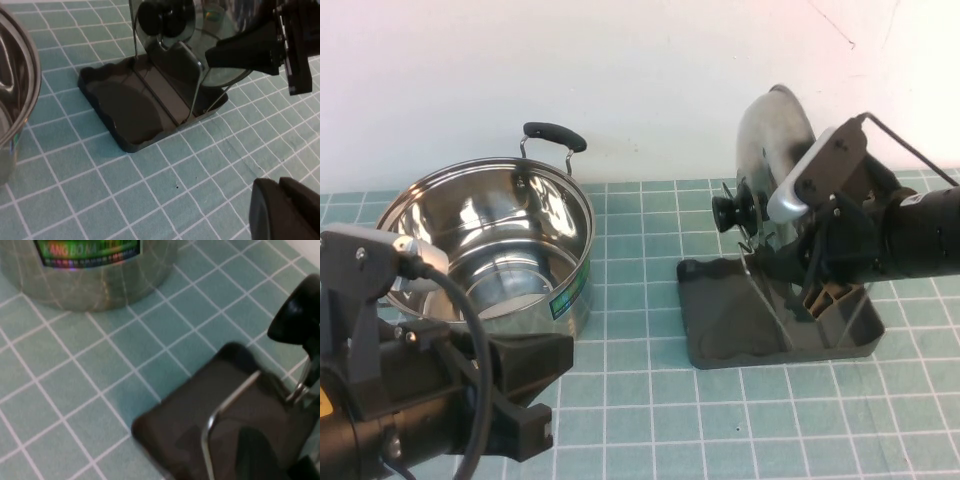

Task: Put pot lid on rack
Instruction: Place the pot lid on the pot rack

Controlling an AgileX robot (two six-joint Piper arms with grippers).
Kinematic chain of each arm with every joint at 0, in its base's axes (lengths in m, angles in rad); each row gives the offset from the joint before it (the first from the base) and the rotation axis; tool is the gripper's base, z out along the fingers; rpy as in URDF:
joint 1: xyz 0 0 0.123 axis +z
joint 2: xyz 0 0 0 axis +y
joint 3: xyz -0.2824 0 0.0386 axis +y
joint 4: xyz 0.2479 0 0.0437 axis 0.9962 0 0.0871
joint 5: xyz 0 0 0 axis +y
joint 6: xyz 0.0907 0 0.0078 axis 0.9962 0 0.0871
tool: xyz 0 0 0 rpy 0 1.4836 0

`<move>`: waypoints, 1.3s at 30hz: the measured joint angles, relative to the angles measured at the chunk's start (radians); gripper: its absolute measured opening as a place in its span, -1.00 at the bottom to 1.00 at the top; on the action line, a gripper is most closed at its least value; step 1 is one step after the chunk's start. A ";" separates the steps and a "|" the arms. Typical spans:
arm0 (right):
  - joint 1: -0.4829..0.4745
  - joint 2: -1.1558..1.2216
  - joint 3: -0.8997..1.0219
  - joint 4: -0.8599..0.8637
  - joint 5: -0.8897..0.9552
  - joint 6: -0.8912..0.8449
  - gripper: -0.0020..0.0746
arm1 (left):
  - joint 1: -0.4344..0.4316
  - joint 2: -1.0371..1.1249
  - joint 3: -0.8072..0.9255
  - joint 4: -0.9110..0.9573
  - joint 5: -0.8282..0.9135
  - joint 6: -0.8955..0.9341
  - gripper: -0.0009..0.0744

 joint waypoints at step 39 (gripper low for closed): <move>-0.002 -0.124 -0.005 -0.107 -0.002 0.065 0.30 | 0.000 0.000 0.000 -0.006 -0.058 0.054 -0.98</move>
